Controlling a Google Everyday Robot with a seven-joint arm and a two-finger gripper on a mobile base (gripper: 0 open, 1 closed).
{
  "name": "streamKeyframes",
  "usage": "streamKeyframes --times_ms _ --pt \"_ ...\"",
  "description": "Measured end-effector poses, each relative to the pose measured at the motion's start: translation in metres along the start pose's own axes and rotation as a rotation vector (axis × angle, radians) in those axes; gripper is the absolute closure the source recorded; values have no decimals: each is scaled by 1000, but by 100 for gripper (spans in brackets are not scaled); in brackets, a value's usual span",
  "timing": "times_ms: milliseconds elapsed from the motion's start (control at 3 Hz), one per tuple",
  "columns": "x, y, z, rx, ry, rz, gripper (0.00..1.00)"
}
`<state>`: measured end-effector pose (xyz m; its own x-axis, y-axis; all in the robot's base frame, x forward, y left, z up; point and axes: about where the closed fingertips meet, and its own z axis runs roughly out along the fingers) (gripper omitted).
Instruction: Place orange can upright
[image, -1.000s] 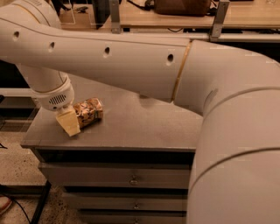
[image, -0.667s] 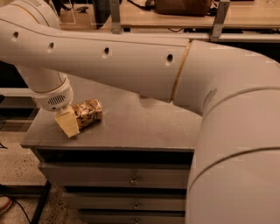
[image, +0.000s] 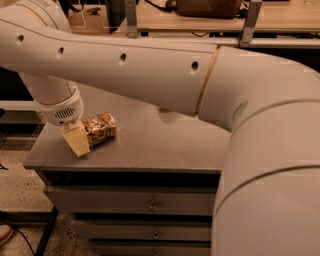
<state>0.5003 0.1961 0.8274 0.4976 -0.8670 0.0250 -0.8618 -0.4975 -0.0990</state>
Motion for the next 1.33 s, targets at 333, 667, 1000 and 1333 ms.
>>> streamKeyframes --times_ms 333,667,1000,1333 --pt "10 -10 -12 16 -17 32 100" --pt "25 -23 -32 45 -52 74 100" --pt "37 -30 -53 82 -99 115 100" --pt "49 -29 -62 105 -163 174 100"
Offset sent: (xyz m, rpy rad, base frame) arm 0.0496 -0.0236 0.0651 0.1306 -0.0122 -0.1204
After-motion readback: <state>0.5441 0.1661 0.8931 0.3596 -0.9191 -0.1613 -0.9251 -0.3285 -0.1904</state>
